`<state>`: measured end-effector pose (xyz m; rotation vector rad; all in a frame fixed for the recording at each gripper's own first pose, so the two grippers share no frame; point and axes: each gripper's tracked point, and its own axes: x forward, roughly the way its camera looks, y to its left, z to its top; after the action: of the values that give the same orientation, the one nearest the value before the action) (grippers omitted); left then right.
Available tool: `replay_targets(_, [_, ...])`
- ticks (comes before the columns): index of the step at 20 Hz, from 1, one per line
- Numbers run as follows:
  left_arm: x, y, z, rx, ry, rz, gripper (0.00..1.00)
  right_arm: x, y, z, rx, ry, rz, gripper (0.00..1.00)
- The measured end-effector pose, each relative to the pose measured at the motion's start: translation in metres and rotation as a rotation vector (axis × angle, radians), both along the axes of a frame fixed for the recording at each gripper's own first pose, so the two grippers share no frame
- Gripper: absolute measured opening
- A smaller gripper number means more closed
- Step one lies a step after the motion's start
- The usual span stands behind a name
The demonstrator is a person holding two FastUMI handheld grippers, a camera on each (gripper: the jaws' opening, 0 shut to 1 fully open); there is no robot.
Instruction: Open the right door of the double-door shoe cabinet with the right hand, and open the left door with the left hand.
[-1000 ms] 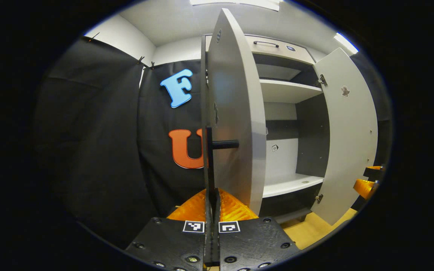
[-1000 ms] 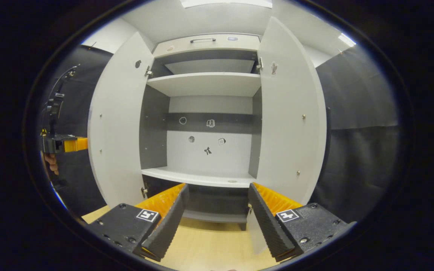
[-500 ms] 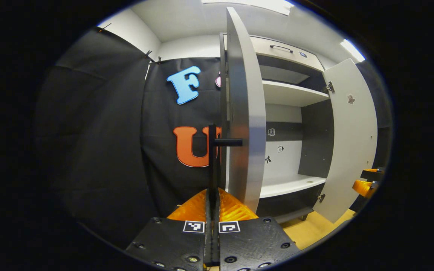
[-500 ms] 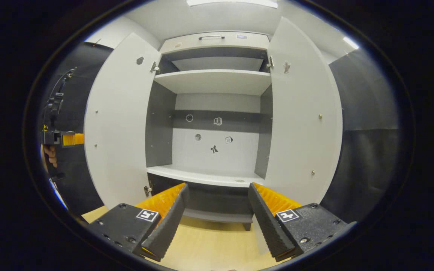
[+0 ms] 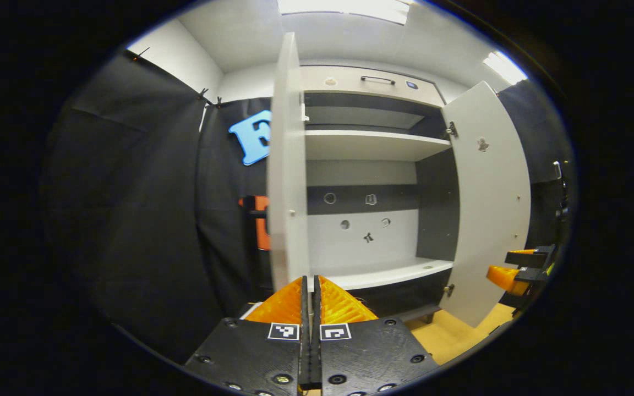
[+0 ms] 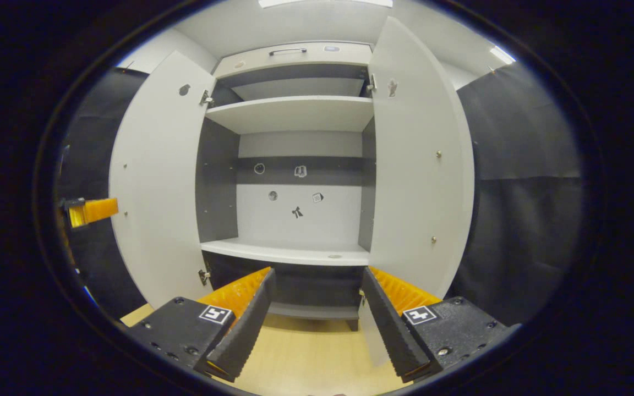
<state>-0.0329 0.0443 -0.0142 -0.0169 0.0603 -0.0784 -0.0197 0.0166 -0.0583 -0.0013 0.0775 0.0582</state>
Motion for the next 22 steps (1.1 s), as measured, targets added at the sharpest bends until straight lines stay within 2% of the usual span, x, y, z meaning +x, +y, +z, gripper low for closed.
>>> replay_targets(5, [0.017, -0.068, -0.042, -0.066, 0.07, -0.061, 0.0, -0.012, -0.019, 0.007, 0.004, -0.028, -0.024, 0.98])
replay_targets(7, [0.02, -0.08, -0.048, -0.075, 0.082, -0.075, 0.0, -0.015, -0.023, 0.009, 0.004, -0.038, -0.024, 0.98])
replay_targets(10, [0.02, -0.085, -0.042, -0.053, 0.048, -0.054, 0.0, -0.014, -0.031, 0.011, 0.007, -0.048, -0.029, 0.98])
replay_targets(11, [0.019, -0.089, -0.039, -0.04, 0.035, -0.055, 0.18, -0.013, -0.033, 0.01, 0.01, -0.047, -0.029, 0.98])
replay_targets(12, [0.016, -0.089, -0.036, -0.02, 0.019, -0.046, 0.27, -0.013, -0.035, 0.008, 0.016, -0.043, -0.028, 0.98])
replay_targets(13, [0.015, -0.092, -0.032, 0.0, 0.003, -0.052, 0.51, -0.012, -0.036, 0.007, 0.024, -0.039, -0.026, 0.98])
replay_targets(14, [0.015, -0.096, -0.03, 0.015, -0.01, -0.063, 0.41, -0.011, -0.036, 0.006, 0.032, -0.039, -0.022, 0.98])
replay_targets(16, [0.012, -0.103, -0.028, 0.027, -0.015, -0.073, 0.68, -0.01, -0.036, 0.007, 0.034, -0.038, -0.016, 0.98])
replay_targets(17, [0.01, -0.107, -0.029, 0.026, -0.014, -0.074, 0.94, -0.01, -0.035, 0.008, 0.031, -0.041, -0.012, 0.98])
replay_targets(22, [0.01, -0.104, -0.032, 0.0, -0.004, -0.044, 0.92, -0.01, -0.034, 0.011, 0.025, -0.053, 0.0, 0.98])
